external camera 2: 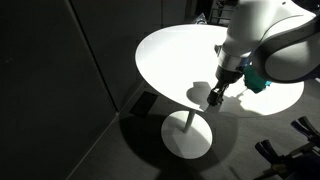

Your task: Pick up the black and white ring and put it on the ring holder

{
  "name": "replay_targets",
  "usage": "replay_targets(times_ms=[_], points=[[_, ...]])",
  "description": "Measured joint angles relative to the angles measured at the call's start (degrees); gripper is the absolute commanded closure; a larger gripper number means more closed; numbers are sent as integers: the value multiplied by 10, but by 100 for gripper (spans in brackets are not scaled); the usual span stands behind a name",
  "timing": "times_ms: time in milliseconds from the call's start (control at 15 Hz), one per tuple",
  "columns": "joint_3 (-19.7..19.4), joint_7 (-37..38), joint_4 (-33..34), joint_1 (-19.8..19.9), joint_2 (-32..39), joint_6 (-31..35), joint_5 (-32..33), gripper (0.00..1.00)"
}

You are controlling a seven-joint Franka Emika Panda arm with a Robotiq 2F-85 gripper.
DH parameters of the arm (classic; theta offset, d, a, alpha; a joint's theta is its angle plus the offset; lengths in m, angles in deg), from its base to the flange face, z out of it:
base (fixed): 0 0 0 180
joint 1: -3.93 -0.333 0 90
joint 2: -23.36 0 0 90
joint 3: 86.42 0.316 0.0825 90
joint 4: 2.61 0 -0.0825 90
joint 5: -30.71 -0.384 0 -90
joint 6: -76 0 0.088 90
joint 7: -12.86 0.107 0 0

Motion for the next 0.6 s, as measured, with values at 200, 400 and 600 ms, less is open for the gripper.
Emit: replay_targets(times_ms=[200,400,600], points=[[-4,0,2,1,-9,-6,0,58],[-6,0,2,9,-33,-25,0,58],[-7,0,1,20,-65,-59,0,58]])
